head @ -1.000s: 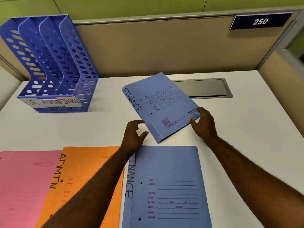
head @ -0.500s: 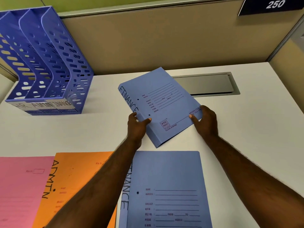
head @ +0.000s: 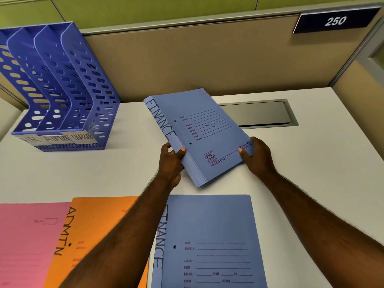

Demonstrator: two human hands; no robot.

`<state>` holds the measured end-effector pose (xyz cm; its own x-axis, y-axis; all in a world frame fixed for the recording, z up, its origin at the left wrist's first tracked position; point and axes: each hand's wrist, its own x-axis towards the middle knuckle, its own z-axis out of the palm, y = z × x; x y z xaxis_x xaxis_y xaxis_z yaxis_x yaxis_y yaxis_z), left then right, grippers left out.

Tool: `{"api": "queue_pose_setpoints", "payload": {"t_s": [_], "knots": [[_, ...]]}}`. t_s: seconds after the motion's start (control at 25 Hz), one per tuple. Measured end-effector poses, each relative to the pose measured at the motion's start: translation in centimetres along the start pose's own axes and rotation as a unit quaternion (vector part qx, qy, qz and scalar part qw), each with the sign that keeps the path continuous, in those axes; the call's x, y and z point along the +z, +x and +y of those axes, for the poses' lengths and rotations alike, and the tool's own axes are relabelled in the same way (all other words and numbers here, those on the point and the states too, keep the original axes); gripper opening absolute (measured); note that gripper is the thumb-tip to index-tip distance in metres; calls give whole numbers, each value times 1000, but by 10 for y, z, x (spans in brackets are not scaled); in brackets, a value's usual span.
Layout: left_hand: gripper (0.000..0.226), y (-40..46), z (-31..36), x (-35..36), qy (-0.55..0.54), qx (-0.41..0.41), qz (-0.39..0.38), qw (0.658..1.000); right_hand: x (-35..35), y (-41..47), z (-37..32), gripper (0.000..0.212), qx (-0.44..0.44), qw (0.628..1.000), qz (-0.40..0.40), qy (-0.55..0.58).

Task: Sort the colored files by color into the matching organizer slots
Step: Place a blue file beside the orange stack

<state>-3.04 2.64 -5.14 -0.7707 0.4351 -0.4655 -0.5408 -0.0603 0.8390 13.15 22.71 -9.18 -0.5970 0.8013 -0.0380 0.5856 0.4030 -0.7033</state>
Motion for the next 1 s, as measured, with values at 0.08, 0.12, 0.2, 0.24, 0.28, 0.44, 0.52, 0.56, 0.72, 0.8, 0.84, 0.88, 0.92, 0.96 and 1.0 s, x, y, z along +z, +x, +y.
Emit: {"api": "queue_pose_setpoints", "payload": {"t_s": [0.08,0.12,0.2,0.24,0.28,0.44,0.52,0.56,0.72,0.8,0.84,0.88,0.92,0.96,1.0], "knots": [[44,-8,5,-3,6,13,-11,1000,-7,-3,-6,63,-2,1000,-5,5],[43,-14,8,-6,13,18,-19,1000,-10,-5,-10,63,1,1000,-4,10],[42,-26,16,-14,17,25,-40,999,-19,-10,-21,62,9,1000,-2,21],[41,-33,20,-18,18,29,-53,998,-24,-14,-27,62,11,1000,1,28],[40,-42,24,-23,23,36,-67,997,-30,-19,-34,62,10,999,3,40],[38,-86,37,-48,56,67,-105,991,-51,-58,-58,59,0,996,13,90],[41,-108,39,-60,63,73,-125,987,-58,-84,-65,58,-3,995,23,100],[43,-118,40,-66,66,74,-134,986,-60,-96,-68,58,-2,994,29,105],[48,-160,39,-88,79,83,-168,979,-66,-149,-72,58,-1,991,51,120],[48,-178,35,-101,81,83,-185,976,-68,-176,-71,57,6,989,66,130],[49,-187,32,-107,82,80,-194,974,-68,-190,-69,57,12,988,75,135],[49,-195,28,-113,85,77,-202,973,-68,-203,-66,57,19,987,83,140],[49,-201,24,-118,91,75,-209,971,-67,-217,-62,57,28,985,92,143],[50,-209,18,-123,100,74,-215,969,-65,-233,-58,57,35,983,103,145],[50,-217,12,-129,114,75,-220,966,-63,-249,-53,56,43,982,115,145]]}}
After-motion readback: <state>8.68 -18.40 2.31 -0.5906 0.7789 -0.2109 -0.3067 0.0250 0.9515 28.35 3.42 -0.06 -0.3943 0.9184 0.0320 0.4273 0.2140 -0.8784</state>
